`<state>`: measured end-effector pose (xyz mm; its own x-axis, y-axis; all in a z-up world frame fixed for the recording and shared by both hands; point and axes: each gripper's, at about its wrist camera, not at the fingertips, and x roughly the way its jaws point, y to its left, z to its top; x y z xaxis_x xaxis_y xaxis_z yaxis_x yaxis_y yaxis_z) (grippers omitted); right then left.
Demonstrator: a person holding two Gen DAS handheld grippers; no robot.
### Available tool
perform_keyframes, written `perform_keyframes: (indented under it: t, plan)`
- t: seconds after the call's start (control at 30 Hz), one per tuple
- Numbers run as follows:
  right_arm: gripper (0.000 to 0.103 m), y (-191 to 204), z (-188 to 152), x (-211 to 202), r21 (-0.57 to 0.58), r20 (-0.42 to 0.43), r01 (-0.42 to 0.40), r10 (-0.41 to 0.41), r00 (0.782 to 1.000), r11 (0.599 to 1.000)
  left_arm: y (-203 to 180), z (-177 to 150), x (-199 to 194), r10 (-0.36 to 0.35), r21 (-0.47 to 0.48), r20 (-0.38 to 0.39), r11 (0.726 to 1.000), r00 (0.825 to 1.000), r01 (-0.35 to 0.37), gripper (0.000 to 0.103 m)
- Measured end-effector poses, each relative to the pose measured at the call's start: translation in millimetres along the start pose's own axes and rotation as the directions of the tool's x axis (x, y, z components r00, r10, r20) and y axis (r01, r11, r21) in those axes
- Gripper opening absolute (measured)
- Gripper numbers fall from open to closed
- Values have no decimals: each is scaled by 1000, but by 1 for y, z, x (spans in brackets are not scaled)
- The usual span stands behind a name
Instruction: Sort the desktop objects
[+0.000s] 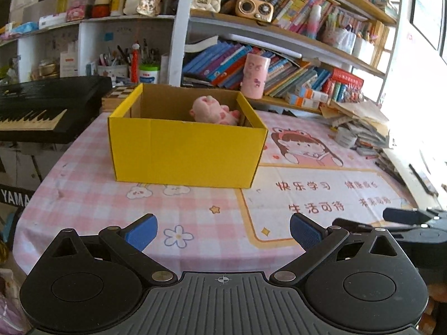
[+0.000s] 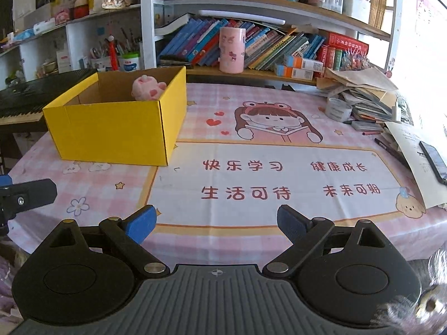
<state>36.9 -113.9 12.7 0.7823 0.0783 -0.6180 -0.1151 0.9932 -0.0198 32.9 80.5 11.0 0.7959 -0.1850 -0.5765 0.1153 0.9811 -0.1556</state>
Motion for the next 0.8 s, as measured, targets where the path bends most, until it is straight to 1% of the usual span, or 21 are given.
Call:
perform_keyframes:
  t: [0.3,0.4,0.6,0.73,0.8]
  plan:
    - [93,0,0,1,-30,-17,-15,14,1000,999,-13,0,5,-62,3,-8,998,998,62,103]
    - [93,-3,0,3,-27,-27,-19,18,999,999,-16,-1,4,-50,16,-9,999,999,50,103]
    - [93,-4,1,5,-29,-33,-24,23,999,999,-18,0,6,7,9,-13,1000,1000,-7,103]
    - [93,-4,0,6,-24,-36,-21,20,999,999,-16,0,5,6,-3,-13,1000,1000,-6,103]
    - [93,-5,0,6,-22,-36,-18,18,999,1000,-15,0,5,-7,-16,-15,1000,1000,6,103]
